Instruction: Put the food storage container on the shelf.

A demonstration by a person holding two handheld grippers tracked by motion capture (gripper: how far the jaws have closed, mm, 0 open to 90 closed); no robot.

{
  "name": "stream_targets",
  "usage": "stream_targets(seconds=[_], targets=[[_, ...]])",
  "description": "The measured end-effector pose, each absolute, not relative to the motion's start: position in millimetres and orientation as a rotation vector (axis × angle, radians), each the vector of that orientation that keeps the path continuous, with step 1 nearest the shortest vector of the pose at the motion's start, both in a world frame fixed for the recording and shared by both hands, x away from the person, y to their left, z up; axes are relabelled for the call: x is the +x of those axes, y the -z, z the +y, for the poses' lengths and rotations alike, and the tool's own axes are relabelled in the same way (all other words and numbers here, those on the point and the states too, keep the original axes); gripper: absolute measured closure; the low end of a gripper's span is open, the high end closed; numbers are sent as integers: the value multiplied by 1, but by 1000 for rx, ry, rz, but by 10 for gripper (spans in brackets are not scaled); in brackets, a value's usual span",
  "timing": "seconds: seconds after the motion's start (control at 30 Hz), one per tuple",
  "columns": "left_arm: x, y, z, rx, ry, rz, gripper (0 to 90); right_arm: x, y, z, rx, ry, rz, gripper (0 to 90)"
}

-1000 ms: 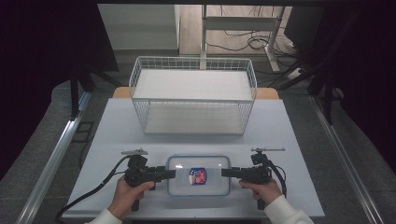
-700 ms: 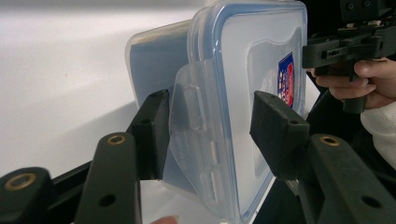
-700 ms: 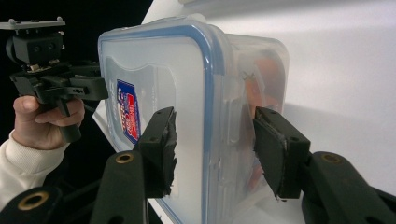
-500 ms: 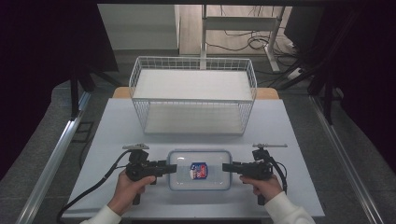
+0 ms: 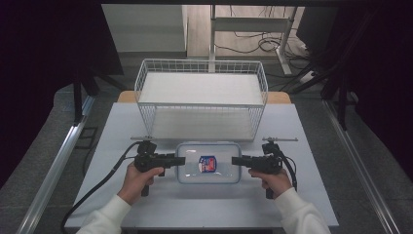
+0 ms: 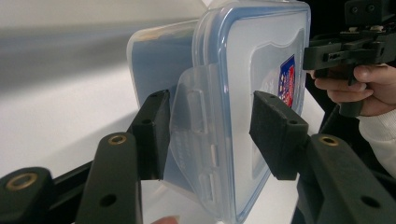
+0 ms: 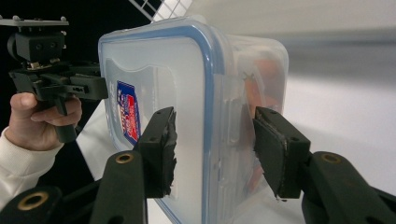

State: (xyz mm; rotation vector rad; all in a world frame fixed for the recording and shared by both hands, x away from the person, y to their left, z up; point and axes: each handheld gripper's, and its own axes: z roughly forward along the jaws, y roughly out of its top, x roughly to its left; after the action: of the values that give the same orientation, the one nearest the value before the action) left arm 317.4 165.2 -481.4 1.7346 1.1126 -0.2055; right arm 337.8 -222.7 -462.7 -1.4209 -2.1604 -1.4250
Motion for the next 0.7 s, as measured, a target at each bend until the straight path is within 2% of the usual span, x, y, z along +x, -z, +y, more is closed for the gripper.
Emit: stream_targets(seconds=[0.37,0.7], targets=[[361,479,176,1724,184,1095,492,377,460,-213,-1422,1464,-2170,495],[399,497,183,1703,201,1102,492,418,471,-202,-1453,1439,-2185,489]])
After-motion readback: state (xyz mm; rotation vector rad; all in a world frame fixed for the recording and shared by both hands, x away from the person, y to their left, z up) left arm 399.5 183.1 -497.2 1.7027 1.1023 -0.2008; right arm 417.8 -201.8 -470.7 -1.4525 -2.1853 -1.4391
